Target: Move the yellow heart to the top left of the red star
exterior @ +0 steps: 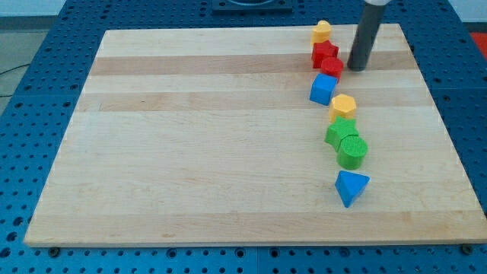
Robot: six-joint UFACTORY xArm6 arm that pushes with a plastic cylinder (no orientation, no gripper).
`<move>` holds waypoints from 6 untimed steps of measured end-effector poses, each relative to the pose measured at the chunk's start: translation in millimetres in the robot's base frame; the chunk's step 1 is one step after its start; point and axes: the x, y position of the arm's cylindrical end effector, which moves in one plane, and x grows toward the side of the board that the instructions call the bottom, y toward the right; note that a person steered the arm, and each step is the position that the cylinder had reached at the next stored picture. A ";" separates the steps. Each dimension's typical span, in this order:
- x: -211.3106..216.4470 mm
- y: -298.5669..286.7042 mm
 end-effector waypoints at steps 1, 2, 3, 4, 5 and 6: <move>-5.8 -46.1; 11.0 -0.9; 37.4 35.2; -12.7 37.9; -79.5 35.5; -87.5 -43.2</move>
